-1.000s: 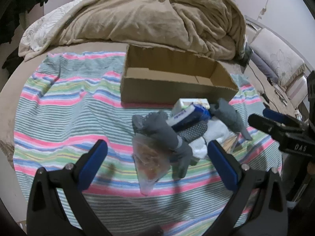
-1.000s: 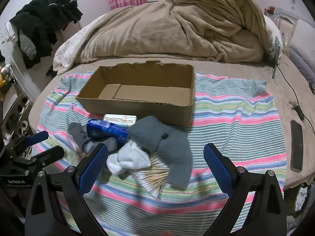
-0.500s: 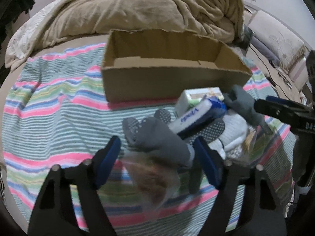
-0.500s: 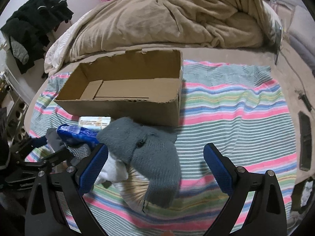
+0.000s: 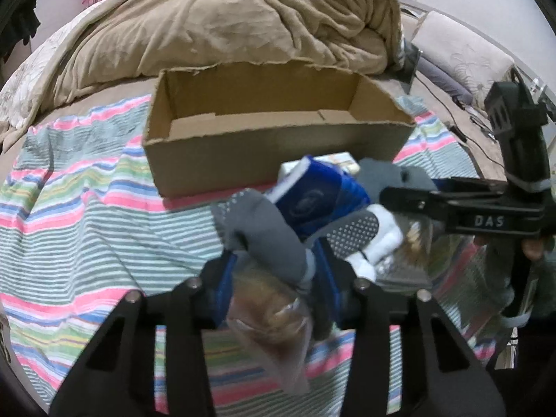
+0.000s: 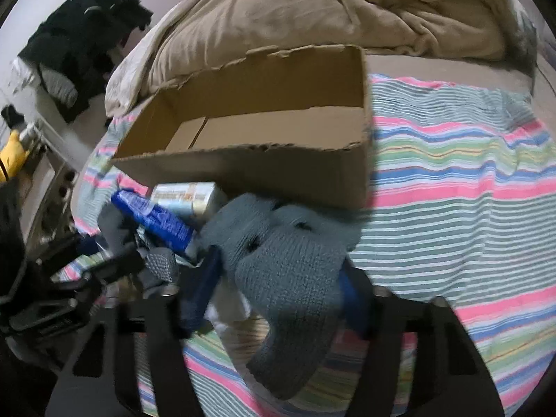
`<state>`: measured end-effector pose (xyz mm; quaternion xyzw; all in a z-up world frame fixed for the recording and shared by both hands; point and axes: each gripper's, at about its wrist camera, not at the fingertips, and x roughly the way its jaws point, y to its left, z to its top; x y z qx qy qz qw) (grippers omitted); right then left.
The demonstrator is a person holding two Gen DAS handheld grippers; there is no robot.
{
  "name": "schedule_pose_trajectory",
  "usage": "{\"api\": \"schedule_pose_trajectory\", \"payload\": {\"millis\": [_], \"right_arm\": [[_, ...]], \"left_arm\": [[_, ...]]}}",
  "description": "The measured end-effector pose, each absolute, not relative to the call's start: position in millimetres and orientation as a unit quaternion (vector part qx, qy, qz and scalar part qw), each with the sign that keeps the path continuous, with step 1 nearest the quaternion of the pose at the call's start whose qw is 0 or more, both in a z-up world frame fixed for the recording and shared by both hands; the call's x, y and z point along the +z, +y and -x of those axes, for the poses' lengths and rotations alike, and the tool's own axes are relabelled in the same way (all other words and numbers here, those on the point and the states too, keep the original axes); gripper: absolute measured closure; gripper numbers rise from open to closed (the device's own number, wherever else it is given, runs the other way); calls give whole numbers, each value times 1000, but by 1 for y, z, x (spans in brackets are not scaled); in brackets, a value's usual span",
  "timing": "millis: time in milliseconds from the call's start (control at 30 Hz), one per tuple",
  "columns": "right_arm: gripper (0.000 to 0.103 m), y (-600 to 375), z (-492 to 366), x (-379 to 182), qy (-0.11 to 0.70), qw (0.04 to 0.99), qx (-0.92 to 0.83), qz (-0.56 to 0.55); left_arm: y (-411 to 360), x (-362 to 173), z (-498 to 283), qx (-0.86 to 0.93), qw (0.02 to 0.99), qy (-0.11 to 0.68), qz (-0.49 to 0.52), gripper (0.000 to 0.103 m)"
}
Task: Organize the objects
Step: 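Grasp the gray dotted glove with left tool while right tool grasps gray knit glove, then carry both gray gloves over the cardboard box with both tools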
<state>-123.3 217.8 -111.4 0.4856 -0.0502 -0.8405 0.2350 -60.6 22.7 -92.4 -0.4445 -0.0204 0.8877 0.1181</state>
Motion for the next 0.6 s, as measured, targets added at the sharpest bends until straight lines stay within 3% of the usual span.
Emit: {"api": "schedule_pose_trajectory", "payload": {"millis": [133,300,600], "right_arm": [[53,220,117,-100,-43,235,-850,-469],[53,230,107,-80,-44,225,-864,-447],[53,237,90,-47,-39,235,-877,-417]], "left_arm": [[21,-85,55,891,127,-31,435,66],[17,-75,49,896,135,-50,420,74],[15,-67,43,897,143,-65,413,79]]}}
